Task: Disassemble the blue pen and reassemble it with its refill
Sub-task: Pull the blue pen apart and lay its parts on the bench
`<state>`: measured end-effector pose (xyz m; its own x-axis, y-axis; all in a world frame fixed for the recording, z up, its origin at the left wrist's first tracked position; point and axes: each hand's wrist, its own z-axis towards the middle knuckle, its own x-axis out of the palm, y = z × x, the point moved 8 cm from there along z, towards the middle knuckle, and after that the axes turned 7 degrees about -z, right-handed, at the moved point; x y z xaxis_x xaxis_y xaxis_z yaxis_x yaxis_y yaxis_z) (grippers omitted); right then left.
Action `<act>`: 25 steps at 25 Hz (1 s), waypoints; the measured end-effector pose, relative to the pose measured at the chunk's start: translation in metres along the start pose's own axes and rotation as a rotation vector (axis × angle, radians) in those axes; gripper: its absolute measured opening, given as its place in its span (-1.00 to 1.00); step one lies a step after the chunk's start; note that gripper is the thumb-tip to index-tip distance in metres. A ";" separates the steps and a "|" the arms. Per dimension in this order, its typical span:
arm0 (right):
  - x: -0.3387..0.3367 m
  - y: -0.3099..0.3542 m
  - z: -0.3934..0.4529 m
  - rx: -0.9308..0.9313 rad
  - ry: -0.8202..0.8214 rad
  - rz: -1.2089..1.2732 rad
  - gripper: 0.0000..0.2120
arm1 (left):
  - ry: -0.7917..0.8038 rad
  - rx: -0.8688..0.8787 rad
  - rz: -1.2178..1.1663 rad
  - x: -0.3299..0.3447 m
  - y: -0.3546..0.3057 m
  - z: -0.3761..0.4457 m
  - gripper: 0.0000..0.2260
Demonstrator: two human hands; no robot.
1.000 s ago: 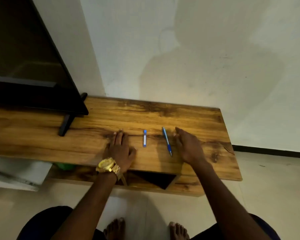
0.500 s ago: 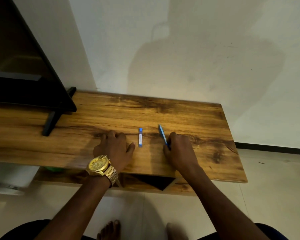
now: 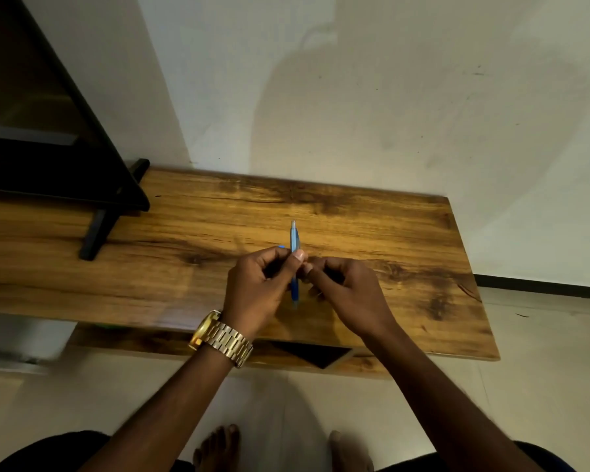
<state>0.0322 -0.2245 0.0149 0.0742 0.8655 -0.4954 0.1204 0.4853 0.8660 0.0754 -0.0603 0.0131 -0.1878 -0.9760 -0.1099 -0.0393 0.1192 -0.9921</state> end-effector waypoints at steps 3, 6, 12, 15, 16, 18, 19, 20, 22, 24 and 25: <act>-0.020 -0.015 0.010 0.076 -0.145 0.314 -0.84 | 0.079 0.051 0.248 0.008 -0.001 -0.004 -0.85; -0.022 -0.022 0.017 0.096 -0.131 0.498 -0.85 | 0.142 0.109 0.376 0.021 -0.005 -0.010 -0.85; -0.020 -0.036 0.022 0.152 -0.106 0.445 -0.90 | 0.150 0.165 0.415 0.025 -0.008 -0.011 -0.83; -0.022 -0.033 0.027 0.128 -0.097 0.378 -0.86 | 0.152 0.165 0.409 0.023 -0.008 -0.011 -0.82; -0.028 -0.033 0.028 0.121 -0.147 0.389 -0.85 | 0.147 0.161 0.406 0.023 -0.007 -0.011 -0.82; -0.050 -0.040 0.031 0.121 -0.286 0.294 -0.84 | 0.121 0.161 0.397 0.020 -0.007 -0.010 -0.81; -0.063 -0.043 0.034 0.111 -0.330 0.096 -0.85 | 0.105 0.162 0.391 0.018 -0.008 -0.009 -0.81; -0.070 -0.046 0.036 0.103 -0.322 -0.129 -0.87 | 0.094 0.162 0.387 0.016 -0.008 -0.009 -0.80; -0.068 -0.054 0.039 0.126 -0.214 -0.388 -0.93 | 0.085 0.153 0.383 0.015 -0.008 -0.008 -0.81; -0.061 -0.063 0.041 0.152 -0.157 -0.414 -0.97 | 0.083 0.141 0.374 0.014 -0.006 -0.007 -0.82; -0.059 -0.065 0.042 0.154 -0.167 -0.415 -0.97 | 0.079 0.138 0.371 0.014 -0.006 -0.007 -0.82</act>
<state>0.0618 -0.3123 -0.0147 0.1456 0.5646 -0.8124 0.3176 0.7510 0.5789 0.0666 -0.0734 0.0178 -0.2390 -0.8538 -0.4625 0.1769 0.4301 -0.8853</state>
